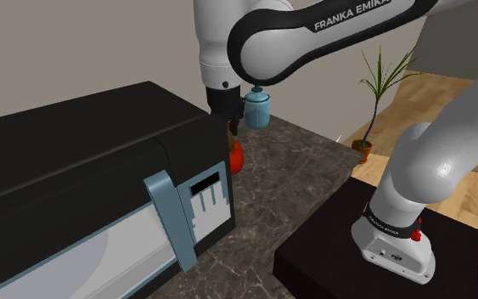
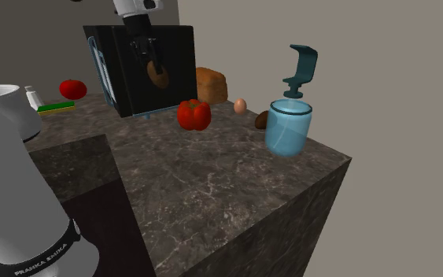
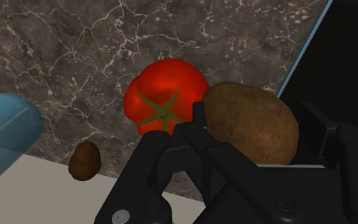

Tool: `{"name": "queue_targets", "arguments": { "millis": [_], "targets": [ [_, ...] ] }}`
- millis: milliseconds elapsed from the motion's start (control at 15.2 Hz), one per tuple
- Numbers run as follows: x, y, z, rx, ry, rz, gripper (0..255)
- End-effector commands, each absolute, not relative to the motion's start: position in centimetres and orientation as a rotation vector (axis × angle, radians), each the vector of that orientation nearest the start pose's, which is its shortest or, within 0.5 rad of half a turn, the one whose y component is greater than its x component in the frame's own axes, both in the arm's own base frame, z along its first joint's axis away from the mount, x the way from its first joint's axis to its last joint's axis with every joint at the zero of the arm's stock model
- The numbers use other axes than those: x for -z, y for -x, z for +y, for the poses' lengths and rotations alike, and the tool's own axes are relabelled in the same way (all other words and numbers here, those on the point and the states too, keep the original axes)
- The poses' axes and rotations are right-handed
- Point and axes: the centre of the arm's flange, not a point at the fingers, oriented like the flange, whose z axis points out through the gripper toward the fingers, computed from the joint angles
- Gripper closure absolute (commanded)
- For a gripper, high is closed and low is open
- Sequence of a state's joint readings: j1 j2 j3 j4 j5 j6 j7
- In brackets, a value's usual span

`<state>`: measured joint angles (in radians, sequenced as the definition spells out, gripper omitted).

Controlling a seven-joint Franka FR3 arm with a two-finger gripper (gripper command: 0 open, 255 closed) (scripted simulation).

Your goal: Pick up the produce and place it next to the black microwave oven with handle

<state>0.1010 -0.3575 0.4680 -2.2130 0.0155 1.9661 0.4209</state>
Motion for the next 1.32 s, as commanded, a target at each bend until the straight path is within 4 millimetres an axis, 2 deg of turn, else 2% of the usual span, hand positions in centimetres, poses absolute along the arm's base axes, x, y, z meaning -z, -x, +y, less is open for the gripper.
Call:
{"name": "queue_targets", "arguments": {
  "millis": [0,1254],
  "targets": [
    [-50.3,-38.1,26.5,0.216,3.221,-0.198,255],
    [-40.2,-38.1,26.5,0.216,3.221,-0.198,255]
  ]
}}
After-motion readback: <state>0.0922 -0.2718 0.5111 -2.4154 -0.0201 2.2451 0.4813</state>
